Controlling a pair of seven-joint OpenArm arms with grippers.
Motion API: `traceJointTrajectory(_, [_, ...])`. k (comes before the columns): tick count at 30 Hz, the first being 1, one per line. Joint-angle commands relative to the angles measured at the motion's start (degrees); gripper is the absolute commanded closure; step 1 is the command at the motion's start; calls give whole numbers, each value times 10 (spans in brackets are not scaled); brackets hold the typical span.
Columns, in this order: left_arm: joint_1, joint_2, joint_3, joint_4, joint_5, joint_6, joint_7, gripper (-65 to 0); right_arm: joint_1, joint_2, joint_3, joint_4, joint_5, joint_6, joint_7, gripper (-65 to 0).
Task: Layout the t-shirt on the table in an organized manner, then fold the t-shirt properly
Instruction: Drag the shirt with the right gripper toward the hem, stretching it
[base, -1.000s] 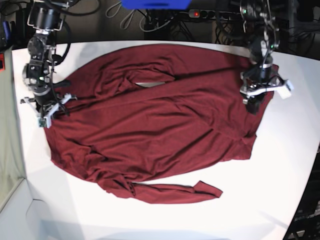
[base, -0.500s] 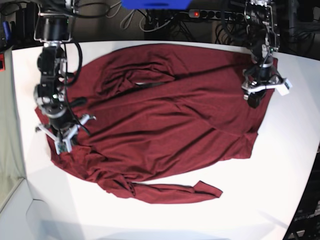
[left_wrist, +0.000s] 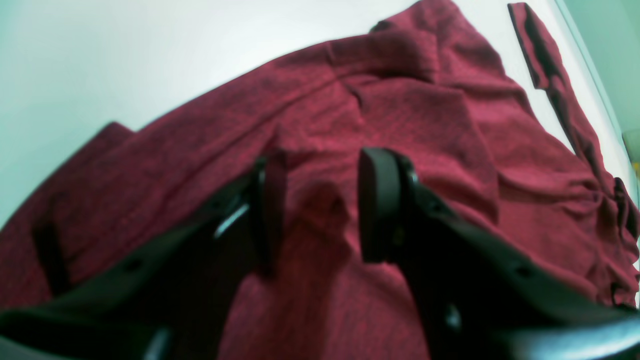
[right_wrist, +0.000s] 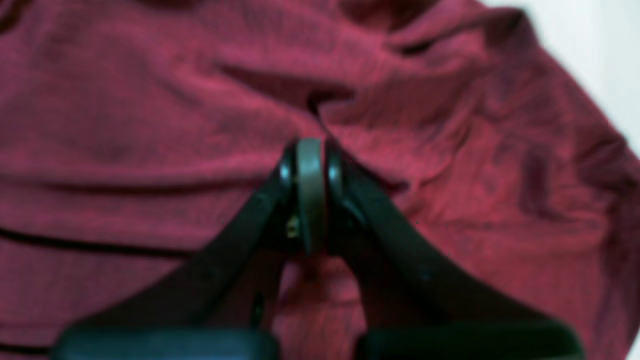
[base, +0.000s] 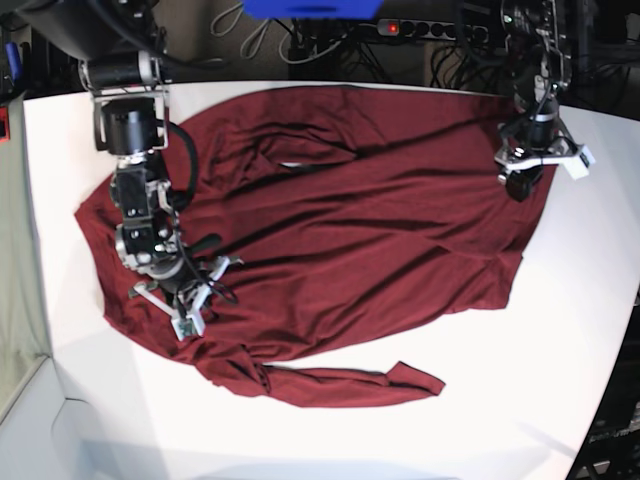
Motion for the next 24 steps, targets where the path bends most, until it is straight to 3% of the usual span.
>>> traceJointTrajectory(1, [4, -2, 0, 5, -3, 14, 18, -243, 13, 6, 1, 0, 3, -2, 10, 0])
traceJointTrajectory(7, [1, 1, -1, 32, -4, 14, 17, -243, -4, 42, 4, -10, 4, -3, 10, 0])
traceJointTrajectory(15, [-42, 2, 0, 120, -4, 14, 19, -243, -40, 72, 62, -8, 2, -3, 9, 0])
traceJointTrajectory(19, [-79, 13, 13, 93, 1, 15, 21, -243, -55, 82, 62, -4, 4, -3, 9, 0])
traceJointTrajectory(24, [-109, 21, 46, 5, 1, 14, 19, -243, -76, 80, 62, 85, 4, -3, 6, 0])
